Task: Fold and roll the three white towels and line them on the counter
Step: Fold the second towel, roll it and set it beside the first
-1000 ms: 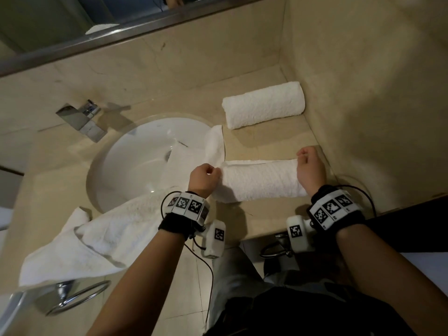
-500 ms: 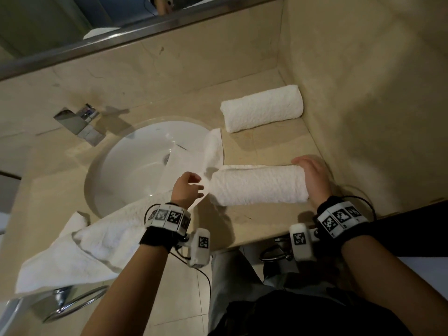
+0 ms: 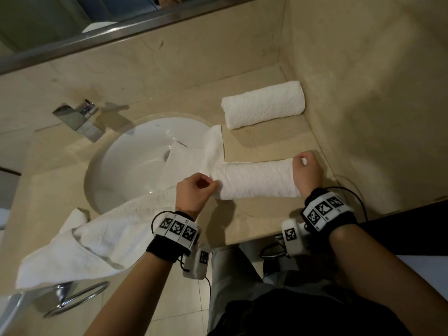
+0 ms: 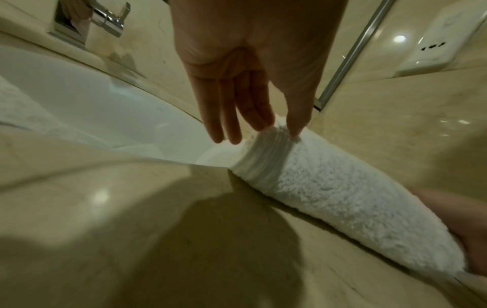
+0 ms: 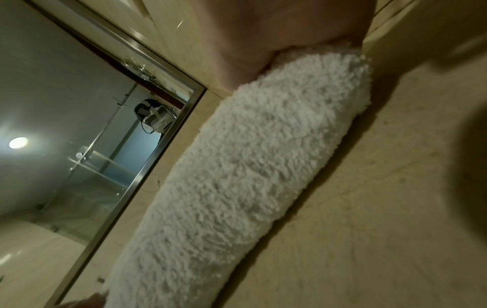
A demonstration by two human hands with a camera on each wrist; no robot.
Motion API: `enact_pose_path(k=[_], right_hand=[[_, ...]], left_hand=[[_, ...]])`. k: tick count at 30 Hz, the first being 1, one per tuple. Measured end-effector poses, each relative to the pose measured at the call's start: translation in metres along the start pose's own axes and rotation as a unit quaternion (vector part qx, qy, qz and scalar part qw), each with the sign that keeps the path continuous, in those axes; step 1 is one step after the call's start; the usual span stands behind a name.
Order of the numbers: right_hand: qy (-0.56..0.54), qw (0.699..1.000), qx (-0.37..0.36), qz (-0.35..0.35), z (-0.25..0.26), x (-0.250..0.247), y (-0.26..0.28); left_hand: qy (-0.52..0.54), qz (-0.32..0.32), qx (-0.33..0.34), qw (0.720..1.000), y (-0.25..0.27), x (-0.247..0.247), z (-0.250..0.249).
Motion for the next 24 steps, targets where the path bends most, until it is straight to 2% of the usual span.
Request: enact_pose_path(k=[3, 7, 9, 14, 20, 24], right_hand=[[0.027, 1.000, 0.003, -0.009, 0.000, 0.002, -0.005], [0.060, 0.997, -0.002, -0.038, 0.000, 0.002, -0.006], [0.069, 0.996, 0.000, -0.053, -0.001, 0.001, -0.007], [0.089, 0.995, 0.003, -0.042, 0.002, -0.002, -0.013], [0.154, 0.987, 0.032, 0.013, 0.009, 0.003, -0.027], [0.206, 0.978, 0.020, 0.009, 0.014, 0.000, -0.027]], left_hand=[[-0.068, 0.015, -0.012, 0.998, 0.000, 0.006, 0.002], [-0.114, 0.001, 0.054, 0.992, 0.004, 0.013, -0.005], [-0.106, -0.009, 0.060, 0.993, 0.003, 0.015, -0.008], [-0.068, -0.024, 0.042, 0.997, -0.010, 0.014, -0.011], [-0.073, 0.030, 0.018, 0.997, -0.035, 0.023, -0.012], [-0.088, 0.053, 0.001, 0.995, -0.048, 0.030, -0.014]])
Point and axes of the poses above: each hand's wrist, its own y-axis away from the middle knuckle, its own x-axis out of the palm, z = x × y, the point moved 6 cm from there along -y, towards the middle knuckle
